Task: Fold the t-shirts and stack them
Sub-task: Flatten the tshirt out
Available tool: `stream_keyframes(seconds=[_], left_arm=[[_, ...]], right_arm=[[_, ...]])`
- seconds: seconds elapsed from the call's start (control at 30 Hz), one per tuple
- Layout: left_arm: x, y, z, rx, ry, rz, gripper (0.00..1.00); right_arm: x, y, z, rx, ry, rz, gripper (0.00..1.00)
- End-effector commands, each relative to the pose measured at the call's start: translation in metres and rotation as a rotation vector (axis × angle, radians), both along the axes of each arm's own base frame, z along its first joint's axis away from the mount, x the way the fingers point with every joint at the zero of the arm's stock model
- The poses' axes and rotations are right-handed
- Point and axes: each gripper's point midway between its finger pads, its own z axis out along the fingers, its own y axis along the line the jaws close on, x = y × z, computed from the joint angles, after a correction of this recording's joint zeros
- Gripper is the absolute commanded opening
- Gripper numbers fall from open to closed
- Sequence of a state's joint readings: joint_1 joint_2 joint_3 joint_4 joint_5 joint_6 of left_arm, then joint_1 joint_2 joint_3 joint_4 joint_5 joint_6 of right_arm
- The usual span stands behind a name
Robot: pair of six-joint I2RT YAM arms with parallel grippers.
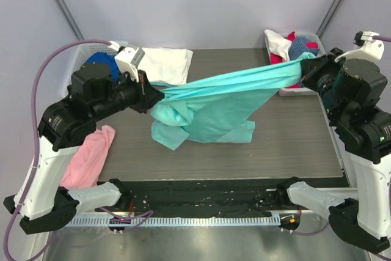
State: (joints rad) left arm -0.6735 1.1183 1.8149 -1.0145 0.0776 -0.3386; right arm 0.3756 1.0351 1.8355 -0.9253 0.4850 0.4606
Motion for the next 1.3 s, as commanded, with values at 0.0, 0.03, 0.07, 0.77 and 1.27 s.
stream_keyframes(seconds=[0.0, 0.03, 0.07, 0.77, 1.27], left_arm=[[-0.041, 0.013, -0.001, -0.07, 0.053, -0.055, 0.0], [-0.047, 0.015, 0.001, -0.091, 0.062, -0.056, 0.0], [-0.056, 0.021, 0.004, -0.108, 0.049, -0.057, 0.0], [0.054, -0.053, -0.072, 0.057, 0.128, -0.04, 0.0], [0.034, -0.068, -0.075, -0.009, 0.181, -0.132, 0.0]], right_arm=[[-0.021, 0.0, -0.022, 0.027, 0.061, 0.032, 0.01], [-0.024, 0.001, -0.024, 0.034, 0.068, 0.041, 0.01], [-0.028, 0.0, -0.028, 0.034, 0.081, 0.042, 0.01], [0.014, -0.031, -0.026, -0.076, 0.019, -0.198, 0.01], [-0.034, -0.068, 0.021, -0.109, -0.064, -0.302, 0.01]])
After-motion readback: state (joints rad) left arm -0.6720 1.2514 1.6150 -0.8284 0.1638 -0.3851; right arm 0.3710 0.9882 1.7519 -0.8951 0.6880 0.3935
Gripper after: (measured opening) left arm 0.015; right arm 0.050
